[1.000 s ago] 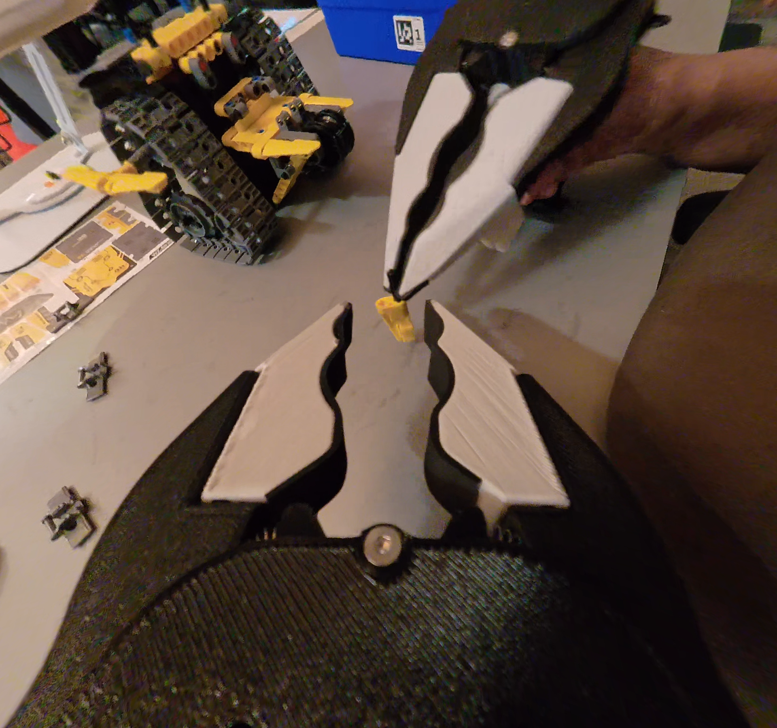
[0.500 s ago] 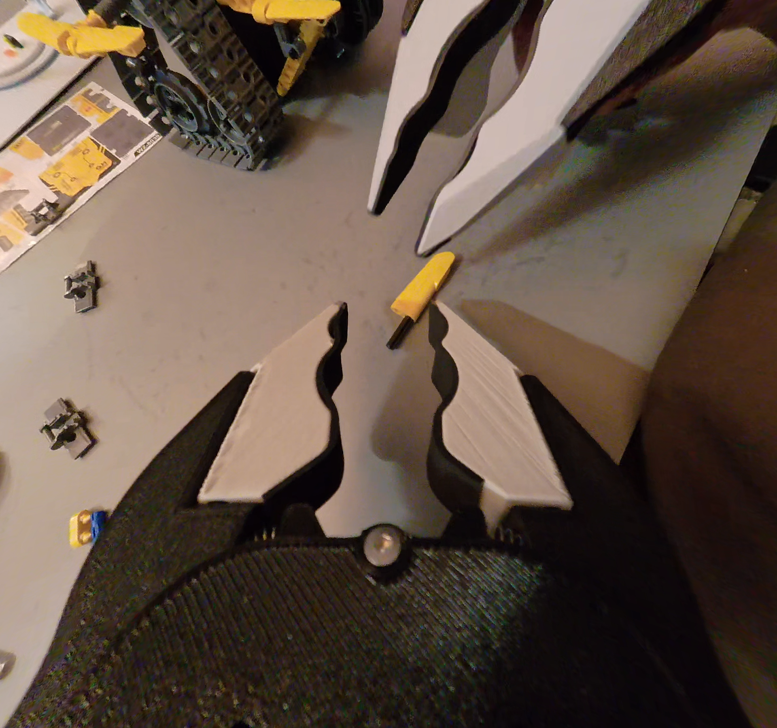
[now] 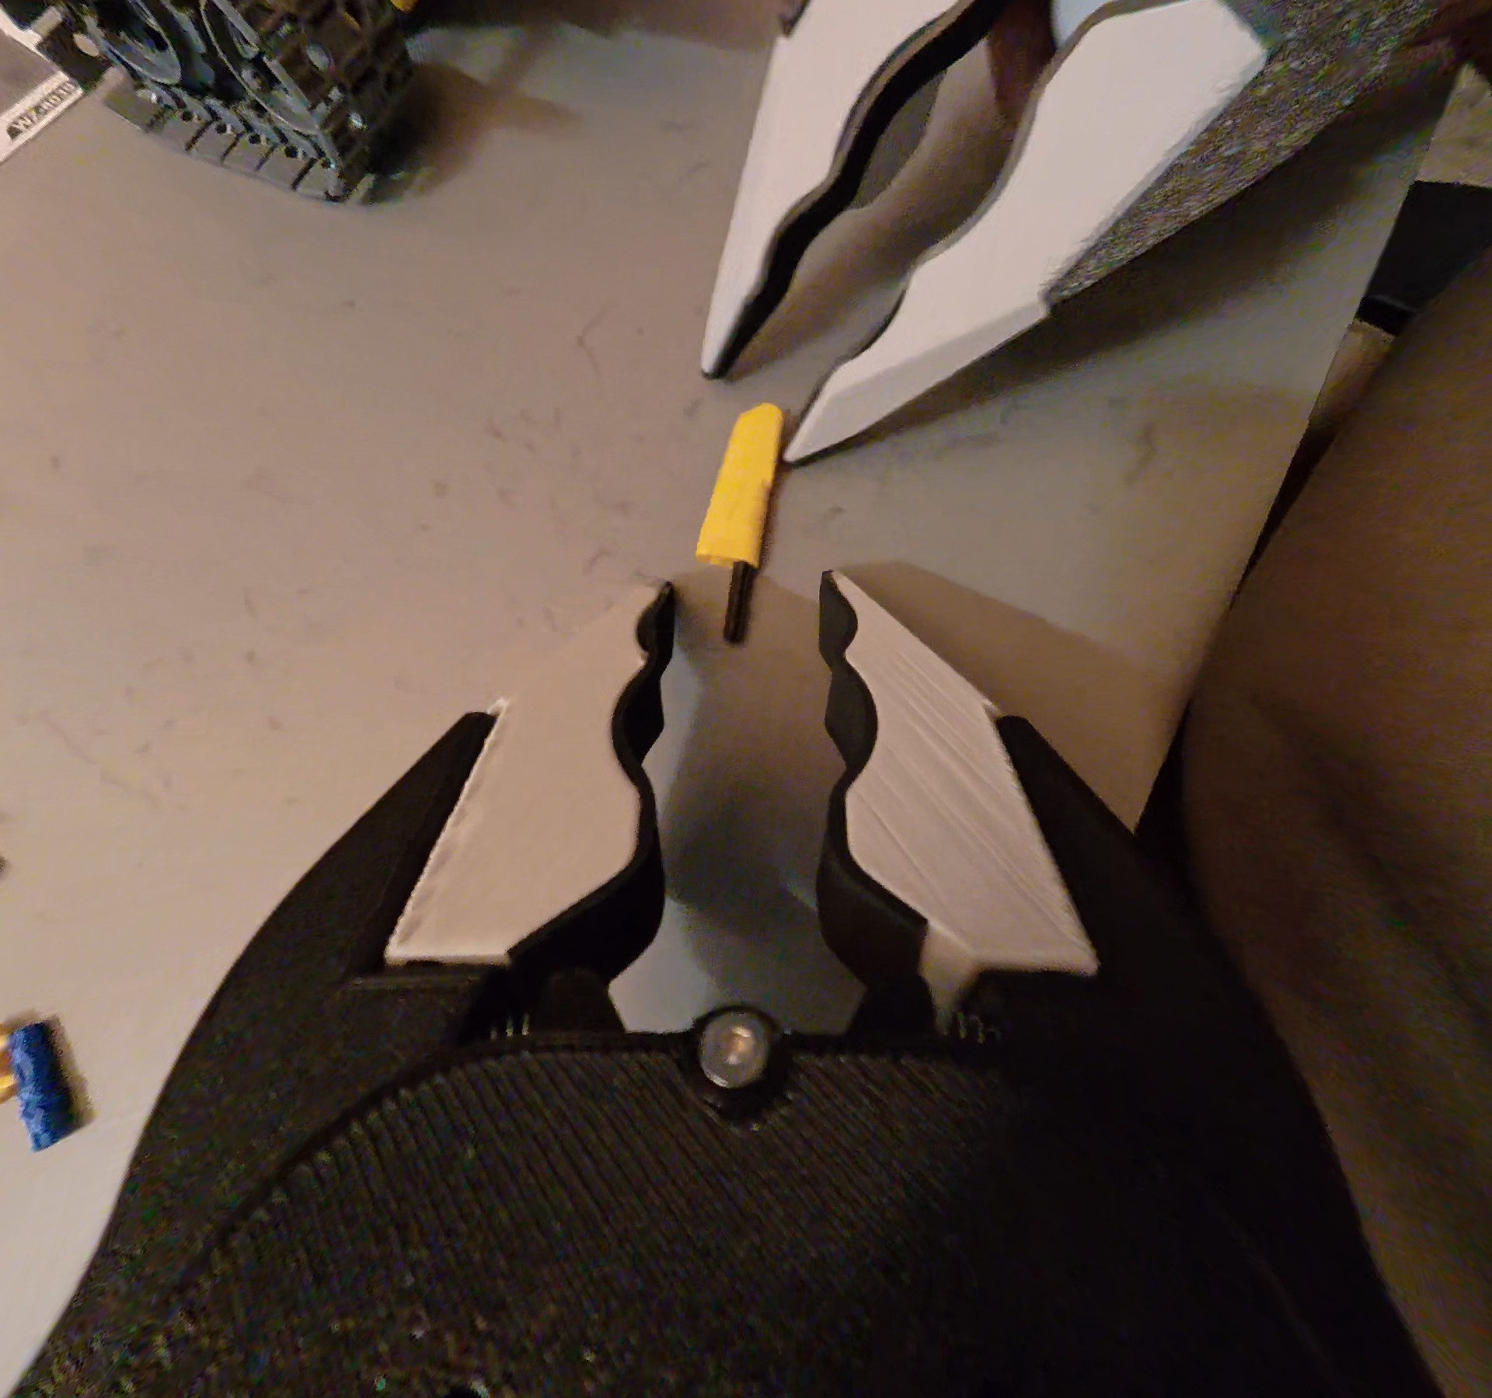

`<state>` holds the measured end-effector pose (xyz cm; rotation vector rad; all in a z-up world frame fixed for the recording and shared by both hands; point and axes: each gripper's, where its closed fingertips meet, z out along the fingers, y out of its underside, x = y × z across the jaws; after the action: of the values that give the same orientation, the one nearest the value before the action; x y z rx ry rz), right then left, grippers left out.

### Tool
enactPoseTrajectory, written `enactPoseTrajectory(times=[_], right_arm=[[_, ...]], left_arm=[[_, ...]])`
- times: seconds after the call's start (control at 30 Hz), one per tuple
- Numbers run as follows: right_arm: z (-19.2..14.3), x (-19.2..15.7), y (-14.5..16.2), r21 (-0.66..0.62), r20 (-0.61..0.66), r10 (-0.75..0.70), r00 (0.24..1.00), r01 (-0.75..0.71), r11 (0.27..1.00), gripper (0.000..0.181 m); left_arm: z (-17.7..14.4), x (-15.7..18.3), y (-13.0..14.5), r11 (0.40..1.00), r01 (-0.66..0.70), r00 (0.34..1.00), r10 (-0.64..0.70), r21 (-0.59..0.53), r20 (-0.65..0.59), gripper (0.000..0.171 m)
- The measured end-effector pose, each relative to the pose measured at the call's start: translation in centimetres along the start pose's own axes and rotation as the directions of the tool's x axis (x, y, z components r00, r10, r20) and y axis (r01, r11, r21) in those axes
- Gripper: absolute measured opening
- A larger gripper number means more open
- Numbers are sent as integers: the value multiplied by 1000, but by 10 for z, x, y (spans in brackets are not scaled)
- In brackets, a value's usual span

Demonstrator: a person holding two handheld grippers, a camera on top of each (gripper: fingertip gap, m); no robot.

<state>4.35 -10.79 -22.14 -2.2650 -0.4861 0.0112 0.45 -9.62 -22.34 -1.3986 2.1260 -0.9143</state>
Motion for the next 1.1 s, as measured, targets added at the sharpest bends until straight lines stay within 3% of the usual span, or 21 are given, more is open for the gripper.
enactPoseTrajectory(times=[0.13,0.57,0.83,1.1], right_arm=[[7,22,-3,-5,-79,30,996,-31,1000,24],[7,33,-2,4,-89,85,992,-85,996,24],[-22,32,-14,188,9,175,985,-173,967,26],[-28,36,-13,212,-9,197,980,-191,958,29]], left_arm=[[2,6,-3,1000,18,1000,-17,4,-26,34],[9,14,-10,999,32,993,-32,3,-117,39],[5,20,-9,1000,14,991,-12,17,-131,39],[9,27,-10,1000,14,991,-14,2,-132,40]])
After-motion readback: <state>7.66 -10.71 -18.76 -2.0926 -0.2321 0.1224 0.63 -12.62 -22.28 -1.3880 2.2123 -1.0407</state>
